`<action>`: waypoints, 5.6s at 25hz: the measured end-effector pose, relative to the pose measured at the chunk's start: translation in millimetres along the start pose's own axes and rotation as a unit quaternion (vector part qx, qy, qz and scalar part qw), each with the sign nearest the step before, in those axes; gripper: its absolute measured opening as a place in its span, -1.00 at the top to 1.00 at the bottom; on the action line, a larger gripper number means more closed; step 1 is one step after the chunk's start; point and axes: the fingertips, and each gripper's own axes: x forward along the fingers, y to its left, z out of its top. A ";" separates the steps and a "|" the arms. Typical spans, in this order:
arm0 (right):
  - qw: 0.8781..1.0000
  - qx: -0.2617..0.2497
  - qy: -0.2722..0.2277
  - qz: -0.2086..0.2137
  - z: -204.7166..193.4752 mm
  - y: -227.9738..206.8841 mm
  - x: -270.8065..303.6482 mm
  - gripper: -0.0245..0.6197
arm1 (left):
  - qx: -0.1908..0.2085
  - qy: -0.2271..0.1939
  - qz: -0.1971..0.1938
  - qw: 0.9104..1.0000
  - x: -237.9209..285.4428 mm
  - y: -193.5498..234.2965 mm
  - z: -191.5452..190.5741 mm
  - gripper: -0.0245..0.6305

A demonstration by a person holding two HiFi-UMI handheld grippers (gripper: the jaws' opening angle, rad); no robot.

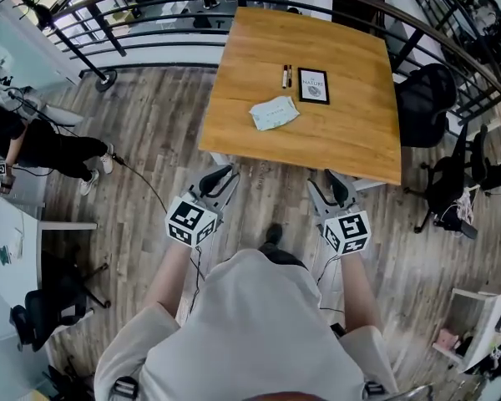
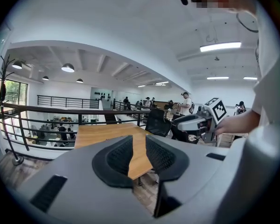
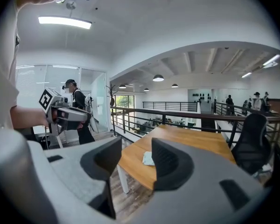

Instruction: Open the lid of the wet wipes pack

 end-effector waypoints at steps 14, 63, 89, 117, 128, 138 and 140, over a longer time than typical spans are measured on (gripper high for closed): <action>0.998 -0.006 0.007 0.055 -1.0 -94.8 54.6 0.35 | 0.001 0.016 0.027 1.000 105.5 3.4 15.3 0.68; 0.980 0.002 0.190 0.053 -89.8 -171.1 307.4 0.34 | 0.035 0.140 -0.133 0.980 312.4 182.0 -105.4 0.67; 0.936 -0.080 0.270 0.212 -226.2 -201.8 415.8 0.34 | 0.185 0.226 -0.106 0.951 427.8 178.5 -224.7 0.58; 0.920 -0.106 0.284 0.247 -250.4 -199.4 425.2 0.32 | 0.207 0.248 -0.086 0.943 441.3 173.3 -239.4 0.63; 0.917 -0.105 0.293 0.248 -251.2 -199.9 425.0 0.32 | 0.187 0.219 -0.054 0.956 438.4 195.9 -200.2 0.76; 0.917 -0.101 0.293 0.251 -251.4 -200.5 425.3 0.32 | 0.201 0.232 0.008 0.952 447.9 259.5 -195.6 0.76; 0.917 -0.101 0.292 0.252 -250.5 -200.2 425.2 0.32 | 0.195 0.236 0.015 0.952 450.3 267.4 -199.4 0.75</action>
